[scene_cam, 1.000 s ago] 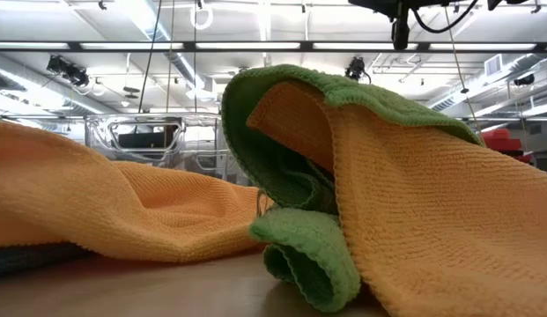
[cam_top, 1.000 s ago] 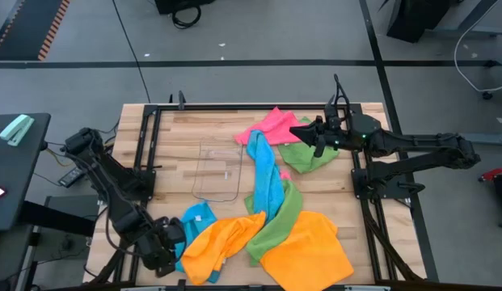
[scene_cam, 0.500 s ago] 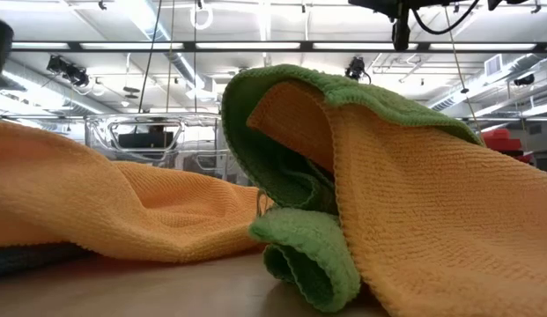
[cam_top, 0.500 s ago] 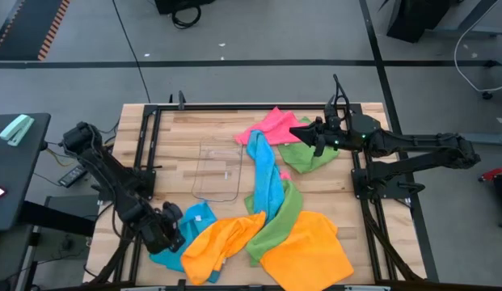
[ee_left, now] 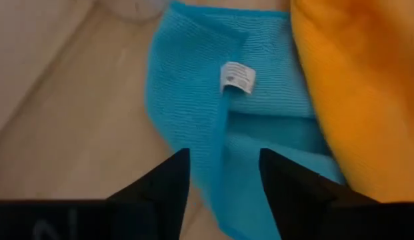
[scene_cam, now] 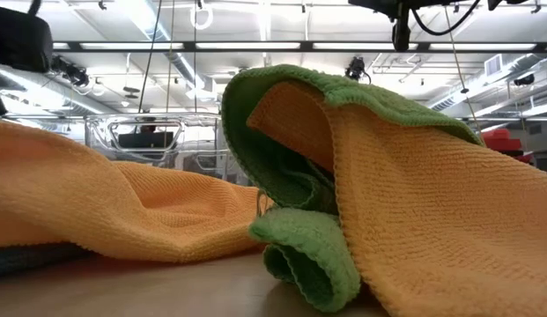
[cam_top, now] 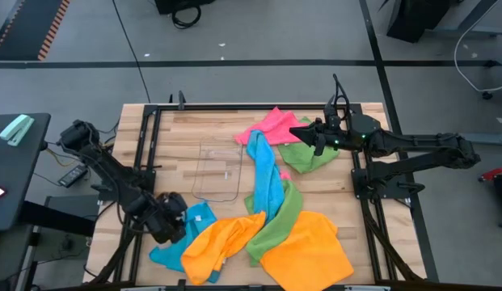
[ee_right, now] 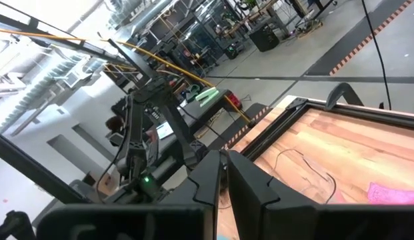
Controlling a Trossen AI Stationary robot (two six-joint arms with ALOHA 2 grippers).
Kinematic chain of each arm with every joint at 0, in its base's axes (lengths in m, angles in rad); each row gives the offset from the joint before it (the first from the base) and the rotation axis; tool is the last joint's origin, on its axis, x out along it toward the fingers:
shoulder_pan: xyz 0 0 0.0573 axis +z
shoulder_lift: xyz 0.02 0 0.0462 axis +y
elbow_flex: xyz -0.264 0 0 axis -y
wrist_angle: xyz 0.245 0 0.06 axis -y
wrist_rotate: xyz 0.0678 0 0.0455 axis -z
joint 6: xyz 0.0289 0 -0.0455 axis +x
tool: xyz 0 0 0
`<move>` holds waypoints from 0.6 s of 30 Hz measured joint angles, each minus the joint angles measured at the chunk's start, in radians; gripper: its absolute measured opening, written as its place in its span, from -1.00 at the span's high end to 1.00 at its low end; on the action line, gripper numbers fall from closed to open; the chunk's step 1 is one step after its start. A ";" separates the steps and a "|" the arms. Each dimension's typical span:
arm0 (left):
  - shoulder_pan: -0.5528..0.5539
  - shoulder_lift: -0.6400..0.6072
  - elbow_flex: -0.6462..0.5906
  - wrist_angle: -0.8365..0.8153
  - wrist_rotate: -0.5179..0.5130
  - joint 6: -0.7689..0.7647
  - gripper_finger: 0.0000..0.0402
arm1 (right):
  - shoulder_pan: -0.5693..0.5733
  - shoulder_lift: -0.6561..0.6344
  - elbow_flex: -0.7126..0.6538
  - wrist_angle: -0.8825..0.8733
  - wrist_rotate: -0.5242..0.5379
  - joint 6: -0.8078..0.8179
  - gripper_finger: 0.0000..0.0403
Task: Fold microfiber towels
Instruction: Fold the left blue towel
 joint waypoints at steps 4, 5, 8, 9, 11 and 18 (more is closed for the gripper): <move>0.040 0.000 0.000 -0.014 -0.006 0.106 -0.08 | 0.000 0.000 0.000 0.000 0.000 -0.001 0.82; 0.046 0.000 0.000 -0.015 -0.008 0.132 -0.09 | 0.000 0.000 0.000 0.000 0.000 -0.001 0.82; 0.060 0.000 0.000 -0.015 -0.008 0.194 -0.09 | 0.000 0.000 0.000 0.000 0.000 -0.002 0.82; 0.063 0.000 0.000 -0.015 -0.008 0.213 -0.09 | 0.000 0.000 0.000 0.000 0.000 -0.003 0.82; 0.063 0.000 0.000 -0.013 -0.013 0.238 -0.07 | 0.000 0.000 0.000 0.000 0.000 -0.003 0.82; 0.052 0.044 0.000 0.020 -0.014 0.365 -0.06 | 0.000 0.000 0.000 -0.001 0.000 -0.004 0.82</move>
